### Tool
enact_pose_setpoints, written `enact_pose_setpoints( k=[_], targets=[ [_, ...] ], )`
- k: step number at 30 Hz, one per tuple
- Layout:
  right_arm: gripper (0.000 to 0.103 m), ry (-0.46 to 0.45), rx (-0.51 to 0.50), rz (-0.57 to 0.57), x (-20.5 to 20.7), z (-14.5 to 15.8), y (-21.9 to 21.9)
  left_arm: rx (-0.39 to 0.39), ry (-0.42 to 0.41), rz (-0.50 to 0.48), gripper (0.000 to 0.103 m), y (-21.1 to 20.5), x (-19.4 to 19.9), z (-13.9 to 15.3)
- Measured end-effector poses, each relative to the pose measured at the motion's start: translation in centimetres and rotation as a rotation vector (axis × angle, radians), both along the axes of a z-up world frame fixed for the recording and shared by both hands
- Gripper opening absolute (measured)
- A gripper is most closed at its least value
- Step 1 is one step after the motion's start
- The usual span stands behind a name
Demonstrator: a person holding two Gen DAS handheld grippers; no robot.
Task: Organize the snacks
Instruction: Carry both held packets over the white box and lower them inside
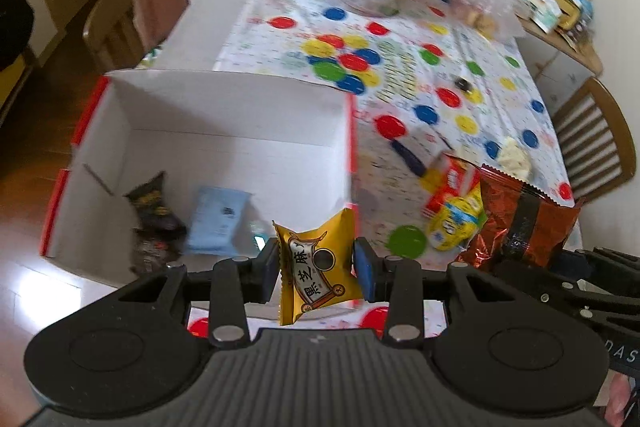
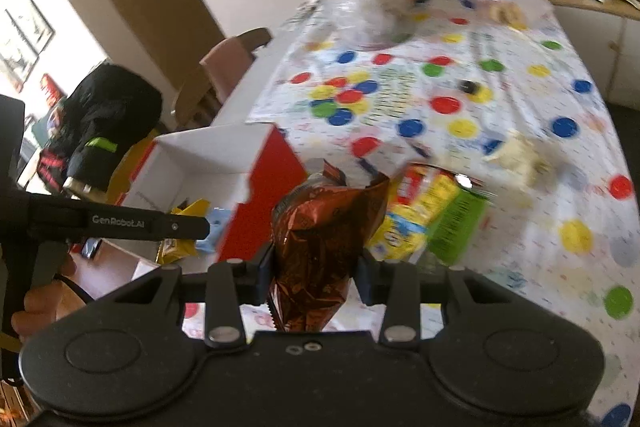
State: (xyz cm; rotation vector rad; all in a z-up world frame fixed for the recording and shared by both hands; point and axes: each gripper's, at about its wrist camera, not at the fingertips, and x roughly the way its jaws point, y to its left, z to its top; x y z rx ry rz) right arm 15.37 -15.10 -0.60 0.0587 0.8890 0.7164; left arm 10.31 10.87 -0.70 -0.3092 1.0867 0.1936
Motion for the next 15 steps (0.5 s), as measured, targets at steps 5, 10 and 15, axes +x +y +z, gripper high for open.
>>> enact_pose_setpoints(
  k=[5,10,15],
  targets=[
    [0.039,-0.015,-0.015,0.056,-0.1,0.3,4.3,0.016,0.004,0.048,0.038,3.5,-0.8,-0.2],
    [0.039,-0.024,-0.021,0.101,-0.2,0.5,8.5,0.043,0.019,0.09,0.038,7.3,-1.7,-0.8],
    [0.039,-0.01,-0.022,0.132,-0.5,0.2,12.4,0.077,0.041,0.117,0.038,10.5,-2.4,-1.7]
  ],
)
